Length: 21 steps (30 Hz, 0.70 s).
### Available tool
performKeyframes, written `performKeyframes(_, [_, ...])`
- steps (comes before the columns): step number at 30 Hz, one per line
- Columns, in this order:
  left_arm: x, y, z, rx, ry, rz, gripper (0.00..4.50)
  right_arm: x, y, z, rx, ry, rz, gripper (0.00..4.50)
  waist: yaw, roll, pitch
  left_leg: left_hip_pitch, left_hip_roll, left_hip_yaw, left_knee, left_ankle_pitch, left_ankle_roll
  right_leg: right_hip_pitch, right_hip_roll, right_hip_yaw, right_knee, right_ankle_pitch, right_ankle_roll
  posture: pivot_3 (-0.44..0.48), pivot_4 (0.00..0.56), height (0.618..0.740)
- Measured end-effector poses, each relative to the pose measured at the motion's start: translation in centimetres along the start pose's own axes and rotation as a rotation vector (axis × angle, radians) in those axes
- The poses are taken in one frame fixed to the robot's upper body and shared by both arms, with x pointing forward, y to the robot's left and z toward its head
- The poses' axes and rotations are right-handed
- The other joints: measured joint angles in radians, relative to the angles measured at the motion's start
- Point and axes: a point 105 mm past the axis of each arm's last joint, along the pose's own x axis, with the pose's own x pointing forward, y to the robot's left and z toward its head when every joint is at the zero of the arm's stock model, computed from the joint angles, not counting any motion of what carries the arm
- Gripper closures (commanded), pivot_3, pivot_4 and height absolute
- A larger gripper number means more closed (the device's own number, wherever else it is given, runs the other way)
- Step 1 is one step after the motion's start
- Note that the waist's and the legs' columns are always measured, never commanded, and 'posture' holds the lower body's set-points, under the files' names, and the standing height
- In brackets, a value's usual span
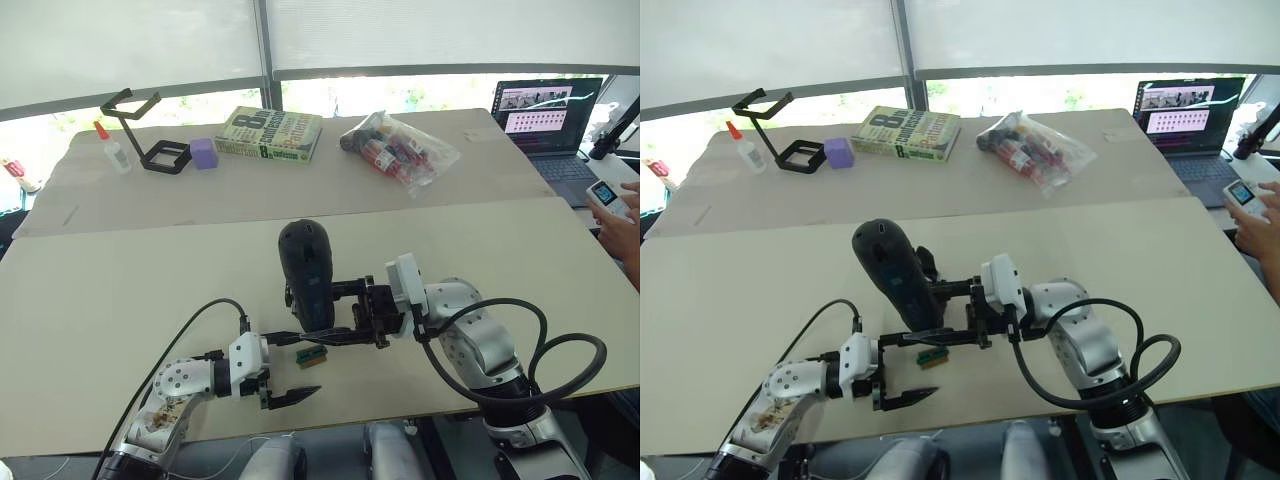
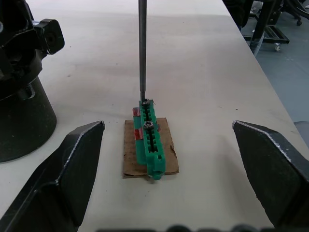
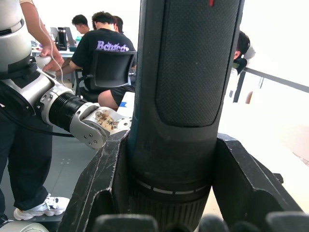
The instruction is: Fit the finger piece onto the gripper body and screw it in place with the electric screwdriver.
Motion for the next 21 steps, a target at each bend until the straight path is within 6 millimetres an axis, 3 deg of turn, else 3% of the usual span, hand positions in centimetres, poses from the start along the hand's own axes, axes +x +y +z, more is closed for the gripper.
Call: performKeyframes(21, [0.11, -0.13, 0.21, -0.019, 0.01, -0.008, 0.0, -0.04, 0.26, 0.12, -0.003, 0.007, 0.008, 2.52, 0.001, 0.0, 0.0, 0.0, 0.0, 0.0, 0.0, 0.0, 0.0, 0.0, 0.0, 0.0, 0.0, 0.0, 0.0, 0.0, 0.15, 0.74])
